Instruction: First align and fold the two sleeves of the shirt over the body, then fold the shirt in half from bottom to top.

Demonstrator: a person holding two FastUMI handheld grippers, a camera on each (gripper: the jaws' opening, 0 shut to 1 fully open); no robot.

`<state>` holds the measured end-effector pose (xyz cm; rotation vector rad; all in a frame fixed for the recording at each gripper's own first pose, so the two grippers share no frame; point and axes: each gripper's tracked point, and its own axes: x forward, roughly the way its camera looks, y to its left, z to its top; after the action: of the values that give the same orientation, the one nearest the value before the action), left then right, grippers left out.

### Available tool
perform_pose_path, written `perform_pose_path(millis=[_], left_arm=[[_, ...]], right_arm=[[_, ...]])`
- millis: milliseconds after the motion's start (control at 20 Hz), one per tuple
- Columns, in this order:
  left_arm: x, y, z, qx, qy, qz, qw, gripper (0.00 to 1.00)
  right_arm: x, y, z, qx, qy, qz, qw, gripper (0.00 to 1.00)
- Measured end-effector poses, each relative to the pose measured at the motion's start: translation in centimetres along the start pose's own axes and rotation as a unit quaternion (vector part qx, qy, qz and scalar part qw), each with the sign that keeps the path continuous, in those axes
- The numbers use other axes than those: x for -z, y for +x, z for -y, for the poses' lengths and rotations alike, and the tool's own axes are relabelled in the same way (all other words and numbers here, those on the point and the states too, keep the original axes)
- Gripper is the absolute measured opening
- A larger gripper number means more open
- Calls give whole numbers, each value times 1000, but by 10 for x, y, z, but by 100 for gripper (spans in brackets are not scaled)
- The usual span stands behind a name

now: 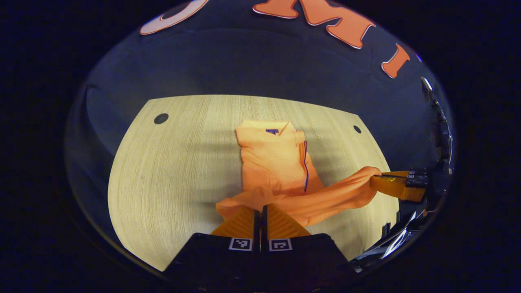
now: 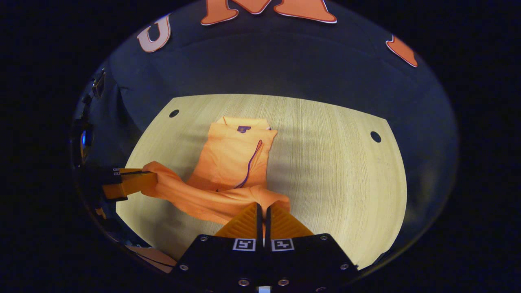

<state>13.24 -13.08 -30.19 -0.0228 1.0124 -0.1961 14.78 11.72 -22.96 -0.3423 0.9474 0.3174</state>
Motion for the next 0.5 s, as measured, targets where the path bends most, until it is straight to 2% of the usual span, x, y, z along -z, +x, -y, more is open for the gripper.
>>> perform_pose_path(millis=[300,500], left_arm=[[-71,65,-23,-14,-7,22,1000,1],[-105,115,-40,-28,5,29,999,1]], right_arm=[[-71,62,10,8,9,21,1000,0],[-96,111,16,10,15,22,1000,0]])
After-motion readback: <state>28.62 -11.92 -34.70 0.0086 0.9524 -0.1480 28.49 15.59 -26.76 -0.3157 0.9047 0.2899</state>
